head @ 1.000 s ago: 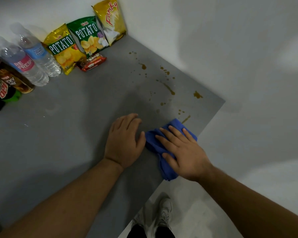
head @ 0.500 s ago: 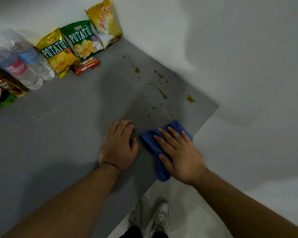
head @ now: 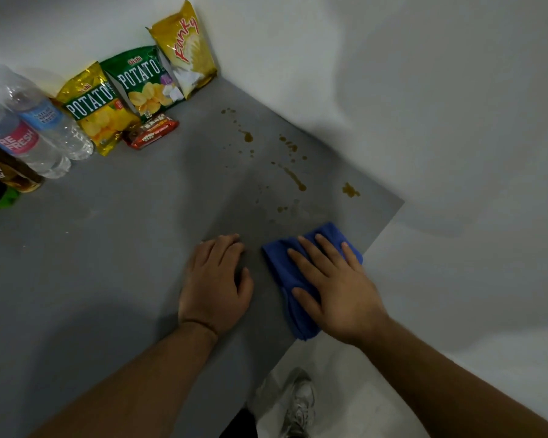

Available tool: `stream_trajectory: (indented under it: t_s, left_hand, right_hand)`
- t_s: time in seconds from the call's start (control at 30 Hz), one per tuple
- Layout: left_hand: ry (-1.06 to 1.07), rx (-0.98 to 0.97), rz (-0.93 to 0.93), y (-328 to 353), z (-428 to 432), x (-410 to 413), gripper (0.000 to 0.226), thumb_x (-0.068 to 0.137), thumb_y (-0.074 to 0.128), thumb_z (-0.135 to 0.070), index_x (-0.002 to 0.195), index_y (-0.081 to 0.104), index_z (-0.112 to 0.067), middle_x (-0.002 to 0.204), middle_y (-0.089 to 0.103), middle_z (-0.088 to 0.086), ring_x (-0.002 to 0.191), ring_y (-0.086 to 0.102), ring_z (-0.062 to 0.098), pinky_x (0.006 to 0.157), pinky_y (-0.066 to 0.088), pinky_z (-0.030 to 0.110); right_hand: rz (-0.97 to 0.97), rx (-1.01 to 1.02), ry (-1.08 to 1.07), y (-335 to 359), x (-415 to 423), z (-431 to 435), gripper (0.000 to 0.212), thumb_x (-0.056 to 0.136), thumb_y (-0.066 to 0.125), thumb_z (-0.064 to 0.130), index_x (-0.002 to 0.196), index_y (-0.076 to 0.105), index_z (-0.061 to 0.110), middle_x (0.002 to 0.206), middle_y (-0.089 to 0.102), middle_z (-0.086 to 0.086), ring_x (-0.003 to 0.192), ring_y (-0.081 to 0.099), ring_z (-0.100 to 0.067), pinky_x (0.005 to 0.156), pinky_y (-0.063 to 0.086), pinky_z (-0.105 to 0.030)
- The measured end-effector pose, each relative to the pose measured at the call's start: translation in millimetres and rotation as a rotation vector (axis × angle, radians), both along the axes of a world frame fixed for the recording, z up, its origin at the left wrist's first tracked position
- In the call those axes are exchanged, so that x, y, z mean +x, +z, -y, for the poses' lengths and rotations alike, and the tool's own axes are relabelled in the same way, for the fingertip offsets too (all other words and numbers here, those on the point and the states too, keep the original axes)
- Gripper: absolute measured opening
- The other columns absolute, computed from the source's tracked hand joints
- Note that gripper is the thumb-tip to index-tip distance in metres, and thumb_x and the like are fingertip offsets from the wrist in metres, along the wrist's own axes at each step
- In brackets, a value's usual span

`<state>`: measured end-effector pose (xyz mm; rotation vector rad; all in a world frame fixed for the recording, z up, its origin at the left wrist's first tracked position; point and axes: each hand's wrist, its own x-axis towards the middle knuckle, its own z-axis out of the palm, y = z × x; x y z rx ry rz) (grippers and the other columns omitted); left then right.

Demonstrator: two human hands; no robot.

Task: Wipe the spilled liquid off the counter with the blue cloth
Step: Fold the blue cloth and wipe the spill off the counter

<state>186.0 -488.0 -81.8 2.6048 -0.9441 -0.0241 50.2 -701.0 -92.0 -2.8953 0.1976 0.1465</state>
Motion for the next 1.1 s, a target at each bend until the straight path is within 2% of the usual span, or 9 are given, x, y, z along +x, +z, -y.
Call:
stream_trajectory:
  t_s: [0.13, 0.23, 0.3, 0.4, 0.47, 0.63, 0.77, 0.97, 1.1]
  left_hand:
    - [0.000, 0.001, 0.011, -1.4, -0.1, -0.2, 0.037, 0.090, 0.063, -0.025, 0.123, 0.066, -0.008, 0.140, 0.061, 0.009, 0.125, 0.056, 0.033, 0.109, 0.045, 0.055]
    - [0.007, 0.000, 0.008, -1.9, 0.3, -1.0, 0.039, 0.091, 0.061, -0.026, 0.125, 0.066, -0.008, 0.142, 0.060, 0.009, 0.128, 0.053, 0.033, 0.111, 0.044, 0.055]
    - [0.005, -0.005, 0.009, -2.4, 0.1, -1.1, 0.040, 0.091, 0.059, -0.027, 0.125, 0.066, -0.009, 0.142, 0.060, 0.009, 0.128, 0.053, 0.033, 0.111, 0.044, 0.055]
    - [0.009, -0.004, 0.003, -2.1, -0.1, -1.2, 0.039, 0.091, 0.058, -0.026, 0.125, 0.066, -0.009, 0.142, 0.060, 0.008, 0.130, 0.054, 0.033, 0.112, 0.043, 0.055]
    - [0.011, -0.006, 0.005, -2.2, 0.2, -1.6, 0.039, 0.090, 0.059, -0.026, 0.125, 0.066, -0.009, 0.142, 0.060, 0.010, 0.130, 0.055, 0.034, 0.114, 0.042, 0.055]
    - [0.001, -0.015, 0.014, -4.1, 0.2, -1.7, 0.039, 0.088, 0.061, -0.024, 0.123, 0.067, -0.007, 0.140, 0.061, 0.011, 0.129, 0.056, 0.036, 0.112, 0.042, 0.057]
    - [0.003, -0.013, 0.021, -3.3, 1.1, -1.7, 0.039, 0.088, 0.063, -0.023, 0.124, 0.065, -0.007, 0.138, 0.061, 0.012, 0.127, 0.056, 0.037, 0.110, 0.044, 0.056]
    - [0.013, 0.002, 0.002, -5.4, 1.2, 2.6, 0.041, 0.089, 0.056, -0.030, 0.125, 0.064, -0.013, 0.139, 0.058, 0.007, 0.128, 0.052, 0.033, 0.112, 0.042, 0.052]
    - [0.027, -0.018, -0.010, -4.3, 2.0, 4.1, 0.039, 0.084, 0.059, -0.031, 0.120, 0.066, -0.015, 0.137, 0.060, 0.004, 0.127, 0.053, 0.031, 0.112, 0.041, 0.049]
  right_hand:
    - [-0.029, -0.035, -0.161, 0.5, 18.1, 15.2, 0.069, 0.102, 0.016, 0.070, 0.164, 0.013, 0.039, 0.173, 0.009, 0.010, 0.160, -0.002, -0.022, 0.128, -0.003, -0.055]
    - [-0.058, -0.047, -0.277, 2.7, 50.1, 1.3, 0.074, 0.099, 0.014, 0.071, 0.164, 0.006, 0.036, 0.173, 0.000, 0.010, 0.160, -0.008, -0.024, 0.126, -0.009, -0.057]
    - [-0.063, -0.049, -0.250, 3.1, 54.5, -8.4, 0.074, 0.099, 0.013, 0.071, 0.164, 0.005, 0.035, 0.173, -0.002, 0.009, 0.159, -0.010, -0.024, 0.126, -0.009, -0.057]
    - [-0.033, -0.014, -0.099, 1.4, 31.0, -8.0, 0.070, 0.103, 0.017, 0.069, 0.165, 0.010, 0.037, 0.174, 0.005, 0.008, 0.160, -0.006, -0.022, 0.128, 0.000, -0.058]
    - [-0.038, -0.021, -0.048, -0.2, 13.6, 5.0, 0.068, 0.104, 0.016, 0.070, 0.164, 0.008, 0.039, 0.174, 0.006, 0.010, 0.160, -0.007, -0.018, 0.128, 0.003, -0.056]
    - [-0.072, -0.053, -0.213, 2.9, 28.1, 27.4, 0.073, 0.099, 0.006, 0.074, 0.164, 0.003, 0.040, 0.174, 0.001, 0.012, 0.160, -0.008, -0.019, 0.128, -0.005, -0.052]
    - [-0.086, -0.047, -0.333, 6.6, 68.4, 10.1, 0.076, 0.097, 0.007, 0.070, 0.165, 0.003, 0.034, 0.174, -0.003, 0.006, 0.160, -0.008, -0.027, 0.126, -0.007, -0.059]
    - [-0.046, -0.028, -0.077, 6.8, 40.3, 12.8, 0.069, 0.103, 0.016, 0.066, 0.165, 0.013, 0.035, 0.173, 0.007, 0.008, 0.160, -0.002, -0.023, 0.128, 0.003, -0.056]
    - [-0.053, -0.032, -0.117, 7.7, 26.3, 43.6, 0.066, 0.103, 0.014, 0.062, 0.164, 0.010, 0.040, 0.173, 0.007, 0.012, 0.160, -0.002, -0.018, 0.129, 0.002, -0.052]
